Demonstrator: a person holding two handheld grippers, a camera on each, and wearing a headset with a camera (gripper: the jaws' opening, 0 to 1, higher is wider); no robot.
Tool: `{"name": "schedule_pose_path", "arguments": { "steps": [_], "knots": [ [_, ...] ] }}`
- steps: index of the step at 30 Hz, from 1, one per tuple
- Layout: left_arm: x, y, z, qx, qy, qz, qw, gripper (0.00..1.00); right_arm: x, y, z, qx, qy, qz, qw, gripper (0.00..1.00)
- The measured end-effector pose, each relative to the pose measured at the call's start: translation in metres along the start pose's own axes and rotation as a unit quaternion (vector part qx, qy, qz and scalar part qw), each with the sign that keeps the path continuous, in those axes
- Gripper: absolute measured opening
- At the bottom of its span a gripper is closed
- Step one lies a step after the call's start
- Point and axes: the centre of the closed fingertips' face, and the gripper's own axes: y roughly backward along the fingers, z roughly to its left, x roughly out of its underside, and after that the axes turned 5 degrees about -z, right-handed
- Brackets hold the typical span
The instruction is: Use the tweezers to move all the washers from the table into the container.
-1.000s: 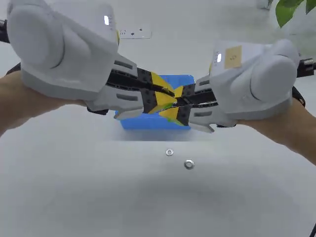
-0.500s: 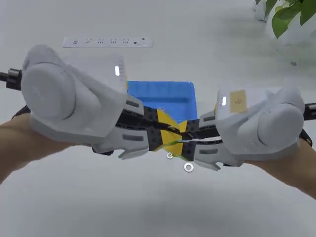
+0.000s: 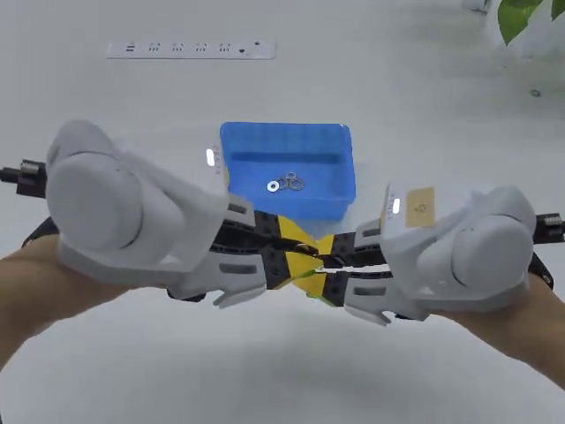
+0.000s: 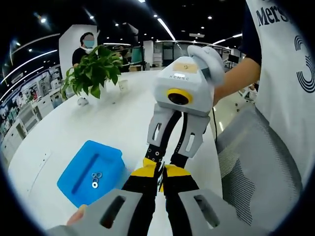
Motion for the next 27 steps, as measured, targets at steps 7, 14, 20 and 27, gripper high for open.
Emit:
{"name": "schedule_pose_path", "arguments": {
  "steps": [7, 14, 20, 27],
  "knots": [
    [0.006, -0.005, 0.011, -0.001, 0.005, 0.004, 1.0000, 0.08, 0.006, -0.004, -0.010, 0.006, 0.002, 0.004, 1.0000, 0.11],
    [0.008, -0.008, 0.022, -0.007, 0.007, 0.008, 0.9999, 0.08, 0.007, -0.009, -0.021, 0.010, -0.003, 0.001, 0.9999, 0.12],
    [0.012, -0.010, 0.030, -0.013, -0.001, 0.016, 0.9998, 0.08, 0.008, -0.014, -0.026, 0.010, -0.007, -0.001, 0.9999, 0.12],
    [0.013, -0.013, 0.032, -0.016, 0.001, 0.017, 0.9997, 0.08, 0.010, -0.016, -0.029, 0.009, -0.012, -0.003, 0.9999, 0.12]
  ]
}}
